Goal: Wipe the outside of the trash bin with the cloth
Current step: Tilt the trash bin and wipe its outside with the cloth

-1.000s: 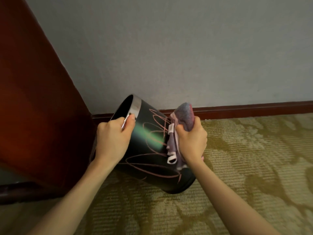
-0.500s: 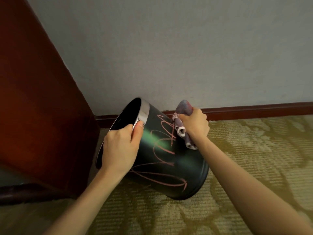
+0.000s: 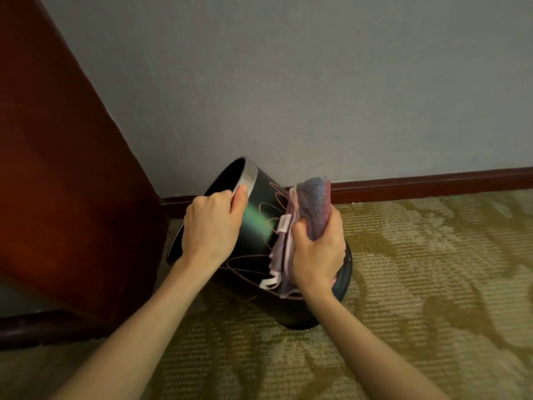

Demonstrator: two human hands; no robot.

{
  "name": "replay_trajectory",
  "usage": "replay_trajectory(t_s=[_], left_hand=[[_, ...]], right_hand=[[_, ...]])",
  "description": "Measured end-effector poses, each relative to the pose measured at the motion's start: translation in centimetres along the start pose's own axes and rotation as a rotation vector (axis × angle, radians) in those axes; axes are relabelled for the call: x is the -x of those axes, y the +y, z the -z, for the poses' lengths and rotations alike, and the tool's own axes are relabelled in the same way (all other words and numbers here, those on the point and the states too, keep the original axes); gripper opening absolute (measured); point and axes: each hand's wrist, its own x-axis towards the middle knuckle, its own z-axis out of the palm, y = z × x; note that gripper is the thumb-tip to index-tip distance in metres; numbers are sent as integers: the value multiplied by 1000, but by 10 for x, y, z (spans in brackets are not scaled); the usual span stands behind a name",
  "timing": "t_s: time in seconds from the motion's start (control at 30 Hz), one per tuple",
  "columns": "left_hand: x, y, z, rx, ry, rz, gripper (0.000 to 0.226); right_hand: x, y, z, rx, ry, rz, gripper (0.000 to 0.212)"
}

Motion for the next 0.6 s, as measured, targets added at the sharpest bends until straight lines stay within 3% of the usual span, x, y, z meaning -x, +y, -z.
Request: replay_trajectory(t_s=[0.3, 0.6], left_hand=[[12, -13, 2, 30, 48, -23, 50], [19, -16, 6, 105, 29, 38, 53]], right_hand=[[-36, -9, -15, 126, -103, 64, 22], [-102, -15, -52, 343, -364, -180, 41]])
